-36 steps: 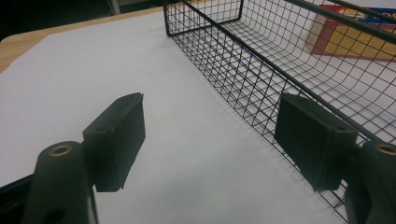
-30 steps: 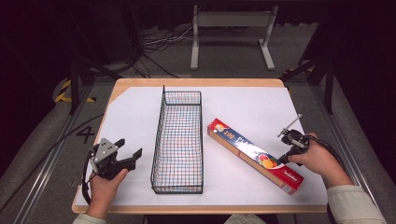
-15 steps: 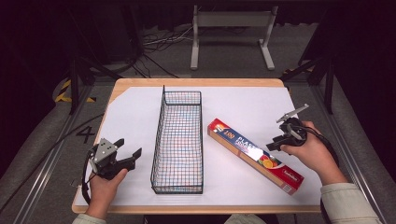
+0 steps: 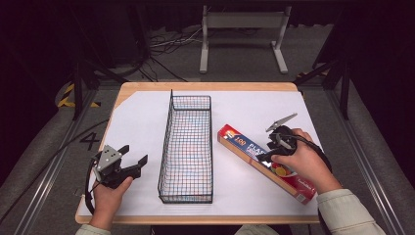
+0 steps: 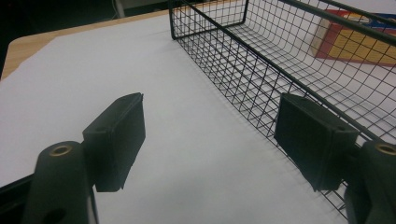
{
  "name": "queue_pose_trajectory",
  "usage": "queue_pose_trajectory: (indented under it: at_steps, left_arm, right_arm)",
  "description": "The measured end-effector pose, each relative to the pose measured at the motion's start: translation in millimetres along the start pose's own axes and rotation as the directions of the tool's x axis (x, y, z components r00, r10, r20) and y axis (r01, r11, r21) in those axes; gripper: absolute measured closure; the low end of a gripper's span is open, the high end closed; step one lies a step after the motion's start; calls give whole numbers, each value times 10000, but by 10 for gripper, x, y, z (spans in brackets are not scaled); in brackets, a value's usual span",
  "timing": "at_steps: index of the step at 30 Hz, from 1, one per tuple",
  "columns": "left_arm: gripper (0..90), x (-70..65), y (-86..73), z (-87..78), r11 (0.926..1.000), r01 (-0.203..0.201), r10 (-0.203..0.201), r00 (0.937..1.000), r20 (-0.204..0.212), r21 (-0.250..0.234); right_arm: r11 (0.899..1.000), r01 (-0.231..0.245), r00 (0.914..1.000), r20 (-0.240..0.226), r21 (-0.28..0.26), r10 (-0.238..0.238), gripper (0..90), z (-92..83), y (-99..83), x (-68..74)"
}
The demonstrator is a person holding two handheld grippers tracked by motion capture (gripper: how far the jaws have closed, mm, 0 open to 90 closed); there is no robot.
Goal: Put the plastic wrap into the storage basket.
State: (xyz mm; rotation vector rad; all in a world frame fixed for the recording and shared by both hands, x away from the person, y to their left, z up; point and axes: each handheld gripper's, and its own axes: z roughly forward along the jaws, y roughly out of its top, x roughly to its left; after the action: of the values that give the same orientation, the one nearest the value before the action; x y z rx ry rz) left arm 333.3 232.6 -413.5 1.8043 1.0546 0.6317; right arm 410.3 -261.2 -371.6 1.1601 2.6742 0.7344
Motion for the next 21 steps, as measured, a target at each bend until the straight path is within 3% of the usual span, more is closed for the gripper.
queue_pose_trajectory:
  at_steps: [3, 12, 17, 21]
  left_arm:
    - [251, 1, -1, 4, 10000, 27, -27, 10000, -4, 0]
    - [251, 3, -3, 4, 10000, 29, -29, 10000, -16, 1]
    - [251, -3, -6, 14, 10000, 14, -14, 10000, 10, 27]
    - [250, 2, -7, 13, 10000, 43, -43, 10000, 17, 10]
  right_arm:
    - [10000, 23, 10000, -70, 6, -23, 263, 58, 8, 19]
    - [9992, 316, 9990, 293, 263, -324, 175, 279, -2, 57]
    - [9990, 175, 9991, 382, 420, -191, 192, 338, 0, 50]
    - [9975, 355, 9980, 503, 617, -387, 194, 377, 10, 59]
